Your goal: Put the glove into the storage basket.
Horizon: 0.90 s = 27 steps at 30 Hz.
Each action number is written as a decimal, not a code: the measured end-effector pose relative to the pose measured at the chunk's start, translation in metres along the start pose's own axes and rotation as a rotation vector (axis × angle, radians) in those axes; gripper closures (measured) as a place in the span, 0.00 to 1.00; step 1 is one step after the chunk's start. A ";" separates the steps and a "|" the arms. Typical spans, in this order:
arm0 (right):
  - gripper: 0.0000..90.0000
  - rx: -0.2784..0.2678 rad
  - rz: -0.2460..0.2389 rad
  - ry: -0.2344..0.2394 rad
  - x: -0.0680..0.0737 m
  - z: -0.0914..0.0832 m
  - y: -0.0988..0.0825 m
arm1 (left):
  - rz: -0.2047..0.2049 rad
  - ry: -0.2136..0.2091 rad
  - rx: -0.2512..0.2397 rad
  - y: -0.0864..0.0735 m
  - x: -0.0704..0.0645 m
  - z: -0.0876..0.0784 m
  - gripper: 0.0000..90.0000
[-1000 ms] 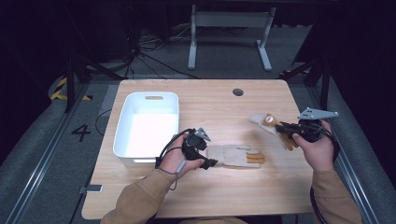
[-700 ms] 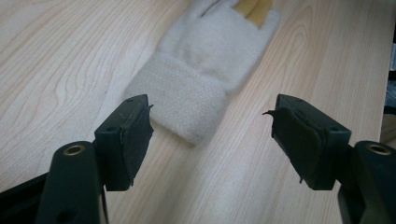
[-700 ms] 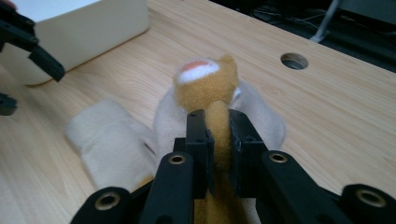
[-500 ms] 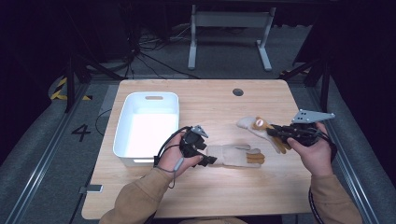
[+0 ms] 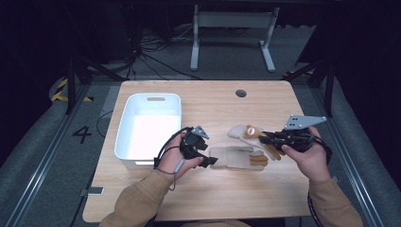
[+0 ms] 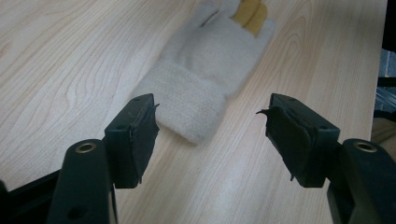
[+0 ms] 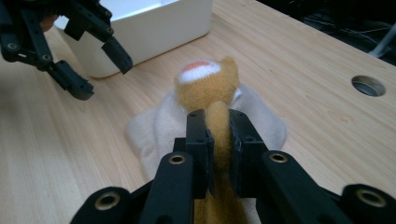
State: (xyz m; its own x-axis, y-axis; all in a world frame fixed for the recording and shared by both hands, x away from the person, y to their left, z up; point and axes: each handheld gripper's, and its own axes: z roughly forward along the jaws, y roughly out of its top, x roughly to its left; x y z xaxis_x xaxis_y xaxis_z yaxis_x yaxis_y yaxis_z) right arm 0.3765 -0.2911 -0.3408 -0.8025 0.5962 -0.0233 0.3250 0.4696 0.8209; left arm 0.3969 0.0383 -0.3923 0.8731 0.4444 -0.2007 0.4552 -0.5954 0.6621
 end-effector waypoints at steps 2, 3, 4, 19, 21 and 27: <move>0.89 0.003 -0.011 0.013 0.002 0.003 0.001 | -0.007 0.014 -0.009 -0.001 0.001 0.000 0.39; 0.89 0.003 -0.013 0.025 0.003 0.004 0.001 | -0.027 0.024 -0.010 -0.001 0.002 0.000 0.39; 0.89 0.004 -0.015 0.035 0.004 0.006 0.002 | -0.041 0.034 -0.011 0.000 0.002 0.000 0.39; 0.88 0.054 -0.067 0.132 0.015 0.033 -0.004 | -0.027 0.026 -0.012 -0.002 0.002 -0.002 0.44; 0.88 0.062 -0.070 0.138 0.015 0.037 -0.006 | -0.059 -0.002 -0.014 -0.002 0.002 -0.002 0.45; 0.88 0.101 -0.068 0.160 0.010 0.048 -0.015 | -0.011 0.026 0.014 -0.001 0.002 -0.003 0.53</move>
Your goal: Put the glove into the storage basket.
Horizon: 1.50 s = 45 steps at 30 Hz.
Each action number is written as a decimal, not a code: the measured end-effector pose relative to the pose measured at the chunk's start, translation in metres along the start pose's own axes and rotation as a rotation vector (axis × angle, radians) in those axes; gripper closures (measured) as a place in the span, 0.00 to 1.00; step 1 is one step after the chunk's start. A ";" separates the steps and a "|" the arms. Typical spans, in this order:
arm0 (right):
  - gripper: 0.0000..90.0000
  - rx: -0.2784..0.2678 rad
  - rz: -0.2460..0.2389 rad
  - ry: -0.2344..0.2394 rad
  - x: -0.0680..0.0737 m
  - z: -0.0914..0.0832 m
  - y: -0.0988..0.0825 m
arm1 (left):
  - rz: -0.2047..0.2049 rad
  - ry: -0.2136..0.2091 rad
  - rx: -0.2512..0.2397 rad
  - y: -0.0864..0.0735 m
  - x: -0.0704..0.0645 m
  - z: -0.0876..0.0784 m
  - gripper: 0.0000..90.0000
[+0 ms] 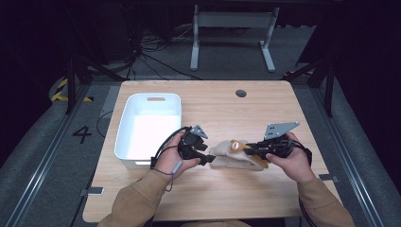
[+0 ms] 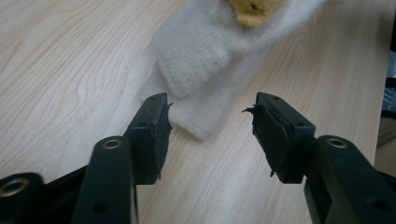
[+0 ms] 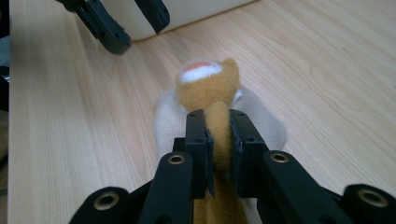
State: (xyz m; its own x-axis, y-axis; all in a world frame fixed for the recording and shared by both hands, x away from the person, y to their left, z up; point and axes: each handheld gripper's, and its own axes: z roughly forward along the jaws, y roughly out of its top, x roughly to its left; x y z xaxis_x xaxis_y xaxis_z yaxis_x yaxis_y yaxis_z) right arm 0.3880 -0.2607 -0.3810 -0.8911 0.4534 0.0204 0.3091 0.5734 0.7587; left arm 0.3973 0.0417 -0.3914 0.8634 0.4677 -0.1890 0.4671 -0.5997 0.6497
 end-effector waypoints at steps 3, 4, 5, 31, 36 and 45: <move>0.88 0.016 -0.013 0.011 -0.003 0.003 -0.005 | -0.013 0.004 0.003 -0.001 0.002 0.000 0.53; 0.88 0.024 -0.010 0.019 -0.004 0.004 -0.007 | -0.005 0.009 0.002 -0.001 0.003 -0.001 0.53; 0.87 0.031 -0.014 0.024 -0.005 0.005 -0.008 | -0.004 0.015 0.003 -0.002 0.003 -0.001 0.53; 0.58 0.177 0.054 -0.037 0.001 0.008 -0.025 | 0.017 0.023 0.041 0.002 0.004 0.021 0.54; 0.69 0.224 0.082 -0.079 0.002 -0.008 -0.026 | 0.011 0.017 0.047 0.005 0.006 0.020 0.56; 0.81 0.368 0.117 -0.072 0.002 -0.021 -0.037 | 0.019 0.003 0.081 0.009 0.007 0.027 0.59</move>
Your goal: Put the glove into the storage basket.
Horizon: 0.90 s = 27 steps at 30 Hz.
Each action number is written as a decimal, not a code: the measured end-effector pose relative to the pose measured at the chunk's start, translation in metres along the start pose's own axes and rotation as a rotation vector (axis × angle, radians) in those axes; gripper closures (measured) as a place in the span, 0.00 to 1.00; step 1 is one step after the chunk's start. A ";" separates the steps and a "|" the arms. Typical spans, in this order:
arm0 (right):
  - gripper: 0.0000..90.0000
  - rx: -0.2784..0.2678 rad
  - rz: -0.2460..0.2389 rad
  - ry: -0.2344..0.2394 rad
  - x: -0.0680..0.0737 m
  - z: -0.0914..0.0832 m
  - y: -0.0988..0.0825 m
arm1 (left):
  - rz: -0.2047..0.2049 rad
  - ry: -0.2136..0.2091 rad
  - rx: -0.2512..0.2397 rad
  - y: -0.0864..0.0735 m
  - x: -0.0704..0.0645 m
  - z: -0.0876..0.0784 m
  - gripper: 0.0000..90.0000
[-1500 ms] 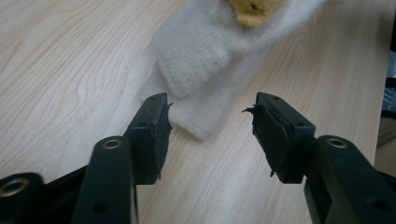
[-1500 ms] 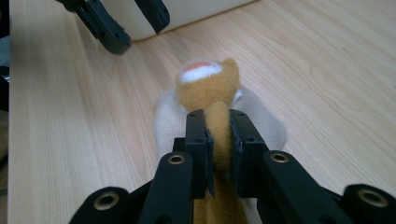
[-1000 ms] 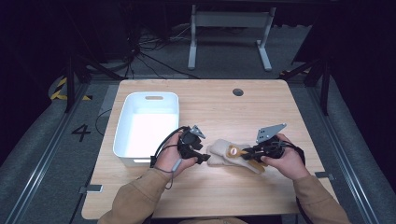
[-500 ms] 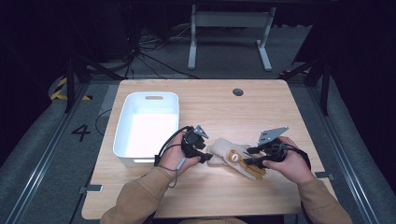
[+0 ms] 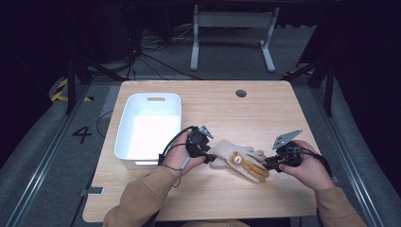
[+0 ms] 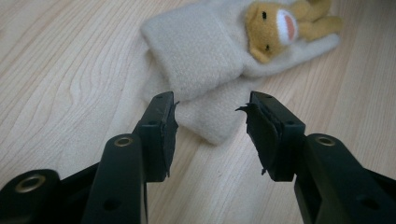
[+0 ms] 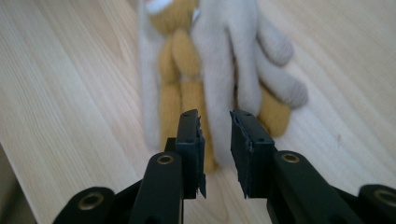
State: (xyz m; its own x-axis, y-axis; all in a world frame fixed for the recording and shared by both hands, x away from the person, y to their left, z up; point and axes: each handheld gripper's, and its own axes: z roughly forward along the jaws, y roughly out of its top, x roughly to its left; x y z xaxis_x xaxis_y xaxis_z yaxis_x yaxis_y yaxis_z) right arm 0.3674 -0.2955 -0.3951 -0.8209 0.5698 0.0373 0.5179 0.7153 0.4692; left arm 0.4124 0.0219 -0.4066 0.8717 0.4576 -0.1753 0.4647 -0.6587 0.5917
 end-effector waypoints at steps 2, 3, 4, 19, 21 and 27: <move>0.80 0.028 0.001 0.001 0.000 0.003 -0.003 | 0.005 0.000 0.005 0.001 0.001 0.002 0.59; 0.80 0.043 0.004 0.001 0.000 0.004 -0.004 | 0.005 0.000 0.007 0.002 0.001 0.003 0.59; 0.80 0.059 0.013 0.002 0.000 0.006 -0.005 | 0.004 -0.002 0.007 0.002 0.001 0.003 0.59; 0.75 0.154 0.043 0.018 -0.002 0.024 -0.017 | 0.013 0.007 0.008 0.005 0.005 0.010 0.59; 0.76 0.160 0.037 0.022 -0.001 0.026 -0.017 | 0.011 0.005 0.008 0.004 0.005 0.010 0.59; 0.79 0.180 0.016 0.014 0.001 0.030 -0.015 | 0.005 0.007 0.016 0.003 0.007 0.013 0.57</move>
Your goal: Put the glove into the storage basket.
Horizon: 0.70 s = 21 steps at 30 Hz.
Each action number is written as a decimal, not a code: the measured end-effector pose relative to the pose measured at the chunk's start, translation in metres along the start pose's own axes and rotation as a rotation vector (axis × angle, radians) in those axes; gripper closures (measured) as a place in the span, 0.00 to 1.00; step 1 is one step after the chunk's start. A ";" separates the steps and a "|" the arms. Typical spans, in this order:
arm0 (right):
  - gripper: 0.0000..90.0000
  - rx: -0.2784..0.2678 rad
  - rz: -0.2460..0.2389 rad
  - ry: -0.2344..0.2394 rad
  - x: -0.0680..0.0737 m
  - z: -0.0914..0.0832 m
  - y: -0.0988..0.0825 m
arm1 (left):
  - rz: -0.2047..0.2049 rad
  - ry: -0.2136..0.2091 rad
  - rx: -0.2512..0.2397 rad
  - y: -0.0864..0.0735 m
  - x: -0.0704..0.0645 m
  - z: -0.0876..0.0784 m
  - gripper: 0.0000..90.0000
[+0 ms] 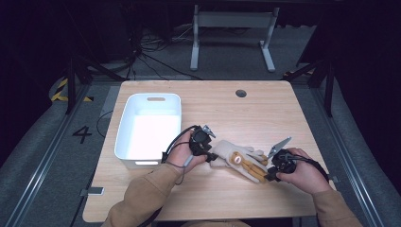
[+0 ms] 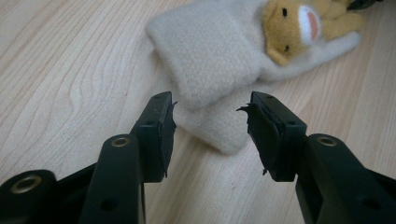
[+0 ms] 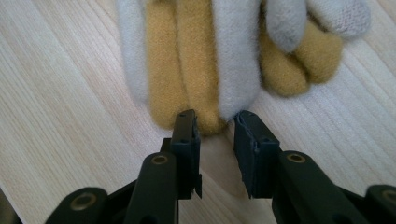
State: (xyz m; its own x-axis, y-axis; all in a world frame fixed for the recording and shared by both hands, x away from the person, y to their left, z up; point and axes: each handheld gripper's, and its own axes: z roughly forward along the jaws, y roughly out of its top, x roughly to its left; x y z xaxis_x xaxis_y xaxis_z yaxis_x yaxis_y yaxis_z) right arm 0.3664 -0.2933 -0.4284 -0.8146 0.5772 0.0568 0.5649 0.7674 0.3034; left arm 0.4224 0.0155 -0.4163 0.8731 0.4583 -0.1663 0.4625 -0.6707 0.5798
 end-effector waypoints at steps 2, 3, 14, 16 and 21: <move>0.79 0.005 -0.004 -0.006 0.000 0.000 0.000 | -0.002 0.002 0.001 0.000 0.000 0.001 0.57; 0.79 0.005 -0.004 -0.006 0.000 0.000 0.000 | -0.002 0.002 0.001 0.000 0.000 0.001 0.57; 0.97 0.029 -0.040 -0.024 0.003 0.001 0.004 | -0.013 0.020 0.016 0.001 0.003 0.015 0.55; 0.98 0.030 -0.045 -0.027 0.003 0.001 0.004 | -0.012 0.017 0.014 0.002 0.003 0.017 0.55; 0.99 0.030 -0.047 -0.025 0.003 0.001 0.004 | 0.004 0.021 0.011 0.003 0.000 0.021 0.62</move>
State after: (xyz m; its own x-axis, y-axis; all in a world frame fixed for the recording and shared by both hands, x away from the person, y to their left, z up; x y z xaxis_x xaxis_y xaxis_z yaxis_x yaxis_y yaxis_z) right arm 0.3663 -0.2876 -0.4280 -0.8367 0.5474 0.0189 0.5305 0.8013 0.2768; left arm 0.4273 0.0009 -0.4312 0.8714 0.4680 -0.1471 0.4610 -0.6786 0.5719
